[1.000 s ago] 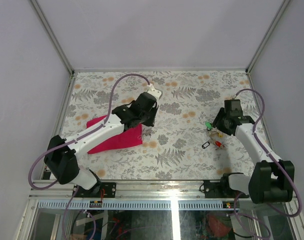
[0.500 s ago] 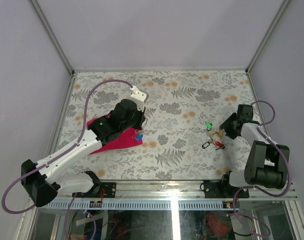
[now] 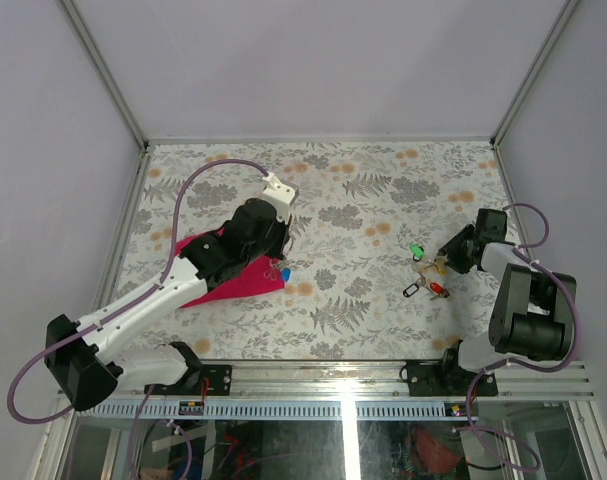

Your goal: Put the keys on the keyring

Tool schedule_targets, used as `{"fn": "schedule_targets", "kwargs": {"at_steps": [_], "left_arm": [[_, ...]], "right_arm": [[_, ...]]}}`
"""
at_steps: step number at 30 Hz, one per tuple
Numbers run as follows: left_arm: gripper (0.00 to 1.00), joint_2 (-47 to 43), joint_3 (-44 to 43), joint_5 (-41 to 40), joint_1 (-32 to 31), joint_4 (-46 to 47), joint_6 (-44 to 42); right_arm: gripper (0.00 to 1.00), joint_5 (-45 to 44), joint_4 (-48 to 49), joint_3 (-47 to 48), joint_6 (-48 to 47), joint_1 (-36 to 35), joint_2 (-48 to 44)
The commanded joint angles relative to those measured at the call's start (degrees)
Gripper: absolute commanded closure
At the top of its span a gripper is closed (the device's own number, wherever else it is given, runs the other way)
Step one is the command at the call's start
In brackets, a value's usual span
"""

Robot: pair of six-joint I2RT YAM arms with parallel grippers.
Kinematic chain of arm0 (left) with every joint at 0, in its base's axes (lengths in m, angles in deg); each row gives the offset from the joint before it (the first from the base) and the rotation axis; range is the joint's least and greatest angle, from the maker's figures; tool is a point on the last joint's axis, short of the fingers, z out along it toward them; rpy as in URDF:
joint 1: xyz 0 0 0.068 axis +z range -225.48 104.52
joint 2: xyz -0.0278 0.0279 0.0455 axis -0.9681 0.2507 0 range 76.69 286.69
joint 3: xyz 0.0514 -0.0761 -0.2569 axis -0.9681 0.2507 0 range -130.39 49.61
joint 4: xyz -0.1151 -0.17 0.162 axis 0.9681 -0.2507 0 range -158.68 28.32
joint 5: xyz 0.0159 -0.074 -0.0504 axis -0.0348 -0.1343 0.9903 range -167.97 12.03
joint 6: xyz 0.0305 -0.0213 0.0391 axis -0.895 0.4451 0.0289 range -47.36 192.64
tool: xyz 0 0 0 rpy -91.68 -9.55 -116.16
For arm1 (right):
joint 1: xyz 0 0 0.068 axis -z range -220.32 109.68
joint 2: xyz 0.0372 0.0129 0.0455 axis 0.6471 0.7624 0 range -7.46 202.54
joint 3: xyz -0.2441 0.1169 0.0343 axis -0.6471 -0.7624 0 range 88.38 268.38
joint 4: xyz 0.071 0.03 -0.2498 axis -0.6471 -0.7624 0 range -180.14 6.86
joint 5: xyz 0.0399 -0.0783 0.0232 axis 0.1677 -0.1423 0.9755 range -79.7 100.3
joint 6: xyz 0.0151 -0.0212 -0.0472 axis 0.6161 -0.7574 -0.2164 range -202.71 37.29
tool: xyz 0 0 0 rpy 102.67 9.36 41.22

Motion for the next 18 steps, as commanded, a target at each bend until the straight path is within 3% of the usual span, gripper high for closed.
{"fn": "schedule_targets", "kwargs": {"at_steps": [1,18], "left_arm": [[1.0,0.14,0.23,-1.24,0.24,3.48,-1.15],[1.0,0.51,-0.09,-1.44,0.25,3.22,-1.55]], "right_arm": [[0.58,0.44,2.16,0.77,0.21,0.48,2.0],[0.92,2.55,1.43,1.1,-1.51,0.57,1.29]]}}
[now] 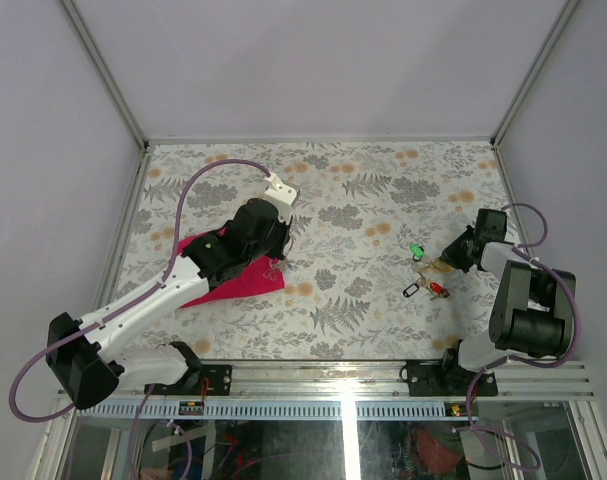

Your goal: Put the keys on the keyring

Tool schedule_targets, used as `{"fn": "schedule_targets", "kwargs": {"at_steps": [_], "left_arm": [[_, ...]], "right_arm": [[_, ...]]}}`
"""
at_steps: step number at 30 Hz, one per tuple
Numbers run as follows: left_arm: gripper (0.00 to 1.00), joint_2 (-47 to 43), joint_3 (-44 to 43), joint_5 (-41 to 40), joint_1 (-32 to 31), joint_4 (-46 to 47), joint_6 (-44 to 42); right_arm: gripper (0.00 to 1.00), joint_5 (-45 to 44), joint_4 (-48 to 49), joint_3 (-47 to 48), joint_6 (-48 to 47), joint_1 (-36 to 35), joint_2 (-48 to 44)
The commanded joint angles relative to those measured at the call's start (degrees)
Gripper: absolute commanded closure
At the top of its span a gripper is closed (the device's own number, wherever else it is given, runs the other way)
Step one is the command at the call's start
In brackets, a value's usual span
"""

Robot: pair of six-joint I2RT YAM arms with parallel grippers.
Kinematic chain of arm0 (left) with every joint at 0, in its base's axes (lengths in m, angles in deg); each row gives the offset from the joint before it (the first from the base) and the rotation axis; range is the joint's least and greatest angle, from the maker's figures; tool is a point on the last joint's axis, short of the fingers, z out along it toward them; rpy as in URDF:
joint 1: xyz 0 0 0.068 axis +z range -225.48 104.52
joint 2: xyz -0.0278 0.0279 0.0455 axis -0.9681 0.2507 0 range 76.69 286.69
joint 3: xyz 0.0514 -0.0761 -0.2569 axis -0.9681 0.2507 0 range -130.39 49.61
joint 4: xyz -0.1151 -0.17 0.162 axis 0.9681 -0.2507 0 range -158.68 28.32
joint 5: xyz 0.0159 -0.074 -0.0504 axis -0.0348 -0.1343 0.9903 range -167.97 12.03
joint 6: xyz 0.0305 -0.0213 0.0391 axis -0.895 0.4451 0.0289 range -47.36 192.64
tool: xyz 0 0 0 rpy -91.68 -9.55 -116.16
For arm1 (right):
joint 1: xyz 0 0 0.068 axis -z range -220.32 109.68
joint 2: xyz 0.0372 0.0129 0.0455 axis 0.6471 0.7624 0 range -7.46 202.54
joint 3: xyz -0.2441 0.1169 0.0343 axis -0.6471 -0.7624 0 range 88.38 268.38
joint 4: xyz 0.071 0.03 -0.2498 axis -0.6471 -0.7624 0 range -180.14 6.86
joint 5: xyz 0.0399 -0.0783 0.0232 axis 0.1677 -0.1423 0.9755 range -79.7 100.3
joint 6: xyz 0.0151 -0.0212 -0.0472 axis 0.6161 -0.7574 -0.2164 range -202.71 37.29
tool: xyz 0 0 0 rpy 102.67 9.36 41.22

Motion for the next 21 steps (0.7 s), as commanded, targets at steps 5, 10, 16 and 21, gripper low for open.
{"fn": "schedule_targets", "kwargs": {"at_steps": [5,10,16,21], "left_arm": [[1.0,-0.55,0.02,-1.74,0.26,3.13,-1.09],[1.0,-0.73,0.01,-1.77,0.23,3.05,-1.07],[1.0,-0.78,-0.04,-1.97,0.21,2.96,-1.09],[1.0,-0.72,-0.15,-2.27,0.25,2.78,-1.16]], "right_arm": [[1.0,1.52,-0.94,1.34,-1.79,0.32,-2.91],[0.98,0.58,-3.15,1.47,-3.23,0.35,-6.0],[0.61,0.69,-6.11,2.75,-5.04,0.25,-6.36],[0.56,-0.34,-8.79,4.98,-6.32,-1.96,-4.85]]}}
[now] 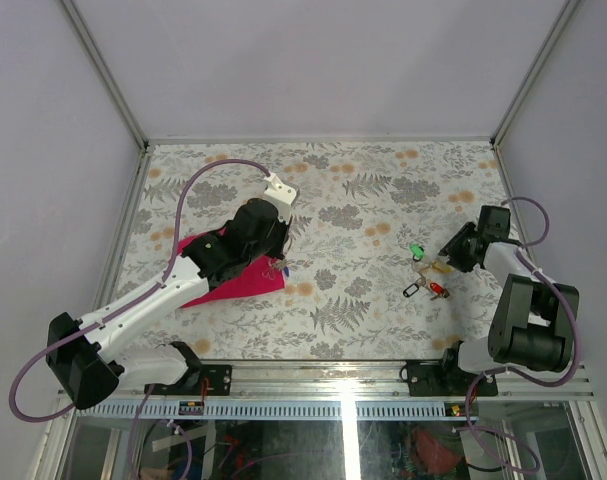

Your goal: Put the keys on the keyring

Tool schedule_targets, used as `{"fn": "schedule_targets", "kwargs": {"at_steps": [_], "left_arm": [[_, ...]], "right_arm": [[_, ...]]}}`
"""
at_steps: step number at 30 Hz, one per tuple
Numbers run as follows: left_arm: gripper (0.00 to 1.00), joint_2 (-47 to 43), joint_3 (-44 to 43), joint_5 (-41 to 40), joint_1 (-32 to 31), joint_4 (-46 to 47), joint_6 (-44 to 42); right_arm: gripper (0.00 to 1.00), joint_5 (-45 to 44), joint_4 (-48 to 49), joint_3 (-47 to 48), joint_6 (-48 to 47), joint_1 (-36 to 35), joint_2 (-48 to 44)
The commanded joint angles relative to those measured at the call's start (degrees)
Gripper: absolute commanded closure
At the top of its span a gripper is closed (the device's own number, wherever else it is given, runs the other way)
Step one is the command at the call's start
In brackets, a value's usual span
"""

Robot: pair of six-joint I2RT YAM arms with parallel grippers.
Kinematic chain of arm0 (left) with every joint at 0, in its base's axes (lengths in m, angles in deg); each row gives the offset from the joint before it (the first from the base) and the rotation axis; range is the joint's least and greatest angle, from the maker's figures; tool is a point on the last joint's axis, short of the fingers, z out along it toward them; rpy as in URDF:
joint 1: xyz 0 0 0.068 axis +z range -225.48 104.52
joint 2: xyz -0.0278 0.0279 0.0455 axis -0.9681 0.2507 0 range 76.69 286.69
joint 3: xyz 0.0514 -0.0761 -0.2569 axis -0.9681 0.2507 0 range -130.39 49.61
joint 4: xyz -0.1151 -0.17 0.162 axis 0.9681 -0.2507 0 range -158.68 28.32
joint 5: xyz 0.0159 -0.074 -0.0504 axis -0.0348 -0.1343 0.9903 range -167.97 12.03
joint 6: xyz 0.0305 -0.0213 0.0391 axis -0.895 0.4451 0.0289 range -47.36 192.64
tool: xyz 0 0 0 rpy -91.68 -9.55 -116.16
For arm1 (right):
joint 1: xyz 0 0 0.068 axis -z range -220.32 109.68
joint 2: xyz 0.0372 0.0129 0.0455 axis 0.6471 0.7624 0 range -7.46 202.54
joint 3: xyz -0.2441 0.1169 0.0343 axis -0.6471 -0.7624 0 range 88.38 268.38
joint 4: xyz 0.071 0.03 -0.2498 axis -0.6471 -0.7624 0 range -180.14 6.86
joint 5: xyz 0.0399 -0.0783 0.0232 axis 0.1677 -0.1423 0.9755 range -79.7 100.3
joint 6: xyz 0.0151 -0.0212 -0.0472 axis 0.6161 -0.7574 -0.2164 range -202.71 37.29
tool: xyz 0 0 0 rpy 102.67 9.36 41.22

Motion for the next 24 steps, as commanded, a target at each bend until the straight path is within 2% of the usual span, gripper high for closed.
{"fn": "schedule_targets", "kwargs": {"at_steps": [1,14,24], "left_arm": [[1.0,-0.73,-0.14,-1.39,0.26,2.78,-0.82],[1.0,-0.52,-0.24,-1.57,0.26,2.6,-0.98],[1.0,-0.28,-0.26,-1.6,0.24,2.43,-1.09]], "right_arm": [[0.56,-1.62,-3.14,4.29,-2.5,-2.58,0.44],[0.62,-18.82,-10.23,11.22,-5.7,-12.78,5.43],[0.64,-19.55,-11.08,13.42,-7.45,-14.26,10.15]]}}
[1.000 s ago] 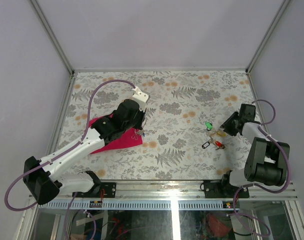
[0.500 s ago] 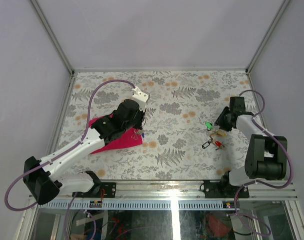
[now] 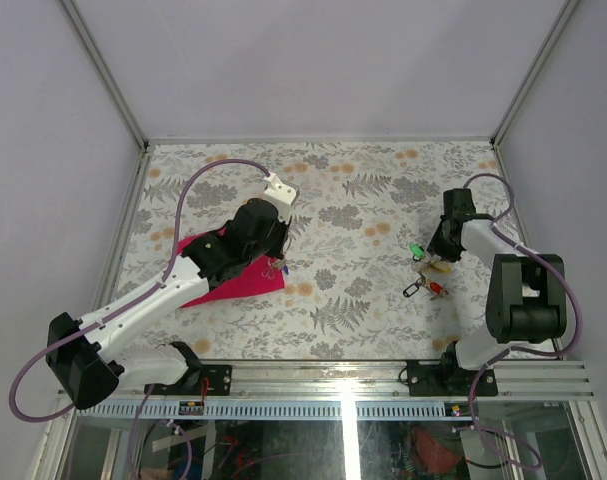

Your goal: Put the keys on the keyring

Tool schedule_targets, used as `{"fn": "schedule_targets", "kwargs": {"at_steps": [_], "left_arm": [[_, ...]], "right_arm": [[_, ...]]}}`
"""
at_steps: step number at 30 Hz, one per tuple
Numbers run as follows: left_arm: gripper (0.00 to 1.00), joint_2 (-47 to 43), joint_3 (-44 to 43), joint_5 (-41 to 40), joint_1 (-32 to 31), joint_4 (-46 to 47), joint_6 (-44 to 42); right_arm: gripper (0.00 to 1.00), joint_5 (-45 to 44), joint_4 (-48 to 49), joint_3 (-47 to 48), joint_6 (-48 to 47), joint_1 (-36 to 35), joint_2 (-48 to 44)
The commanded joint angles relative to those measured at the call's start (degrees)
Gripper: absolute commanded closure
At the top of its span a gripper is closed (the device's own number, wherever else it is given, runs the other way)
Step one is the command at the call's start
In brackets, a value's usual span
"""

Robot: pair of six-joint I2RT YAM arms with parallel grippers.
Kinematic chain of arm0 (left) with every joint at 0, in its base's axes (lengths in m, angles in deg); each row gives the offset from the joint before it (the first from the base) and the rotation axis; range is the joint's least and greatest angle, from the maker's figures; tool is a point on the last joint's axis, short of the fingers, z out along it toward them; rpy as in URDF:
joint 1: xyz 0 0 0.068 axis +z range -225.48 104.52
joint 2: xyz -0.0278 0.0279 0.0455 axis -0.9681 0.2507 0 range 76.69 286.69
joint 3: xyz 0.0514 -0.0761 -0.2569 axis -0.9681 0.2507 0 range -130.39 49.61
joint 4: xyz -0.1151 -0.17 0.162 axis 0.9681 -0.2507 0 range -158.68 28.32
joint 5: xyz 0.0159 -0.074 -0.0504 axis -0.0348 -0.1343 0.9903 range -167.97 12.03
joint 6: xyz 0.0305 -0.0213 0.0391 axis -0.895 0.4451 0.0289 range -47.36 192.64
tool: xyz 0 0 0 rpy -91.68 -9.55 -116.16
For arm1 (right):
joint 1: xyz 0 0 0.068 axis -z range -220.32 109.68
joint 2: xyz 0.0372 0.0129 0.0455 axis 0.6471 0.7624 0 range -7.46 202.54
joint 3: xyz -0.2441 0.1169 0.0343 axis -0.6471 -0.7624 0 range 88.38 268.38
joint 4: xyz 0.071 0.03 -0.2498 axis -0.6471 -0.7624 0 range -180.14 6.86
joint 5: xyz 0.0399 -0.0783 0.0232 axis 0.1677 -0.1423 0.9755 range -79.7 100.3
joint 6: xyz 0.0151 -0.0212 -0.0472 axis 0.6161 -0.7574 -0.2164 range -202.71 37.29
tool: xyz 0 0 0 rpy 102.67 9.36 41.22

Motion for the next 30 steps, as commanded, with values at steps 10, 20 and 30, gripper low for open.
{"fn": "schedule_targets", "kwargs": {"at_steps": [10,20,30], "left_arm": [[1.0,-0.1,-0.41,-0.65,0.25,2.45,-0.94],[1.0,-0.14,-0.41,-0.61,0.32,2.36,-1.02],[1.0,-0.07,-0.44,-0.52,0.39,2.43,-0.99]], "right_arm": [[0.73,-3.65,-1.23,4.21,-2.6,-1.72,4.66],[0.76,-3.44,-2.6,5.16,-3.07,-1.78,6.39],[0.98,-3.7,-3.08,5.02,-3.7,-1.81,3.16]]}}
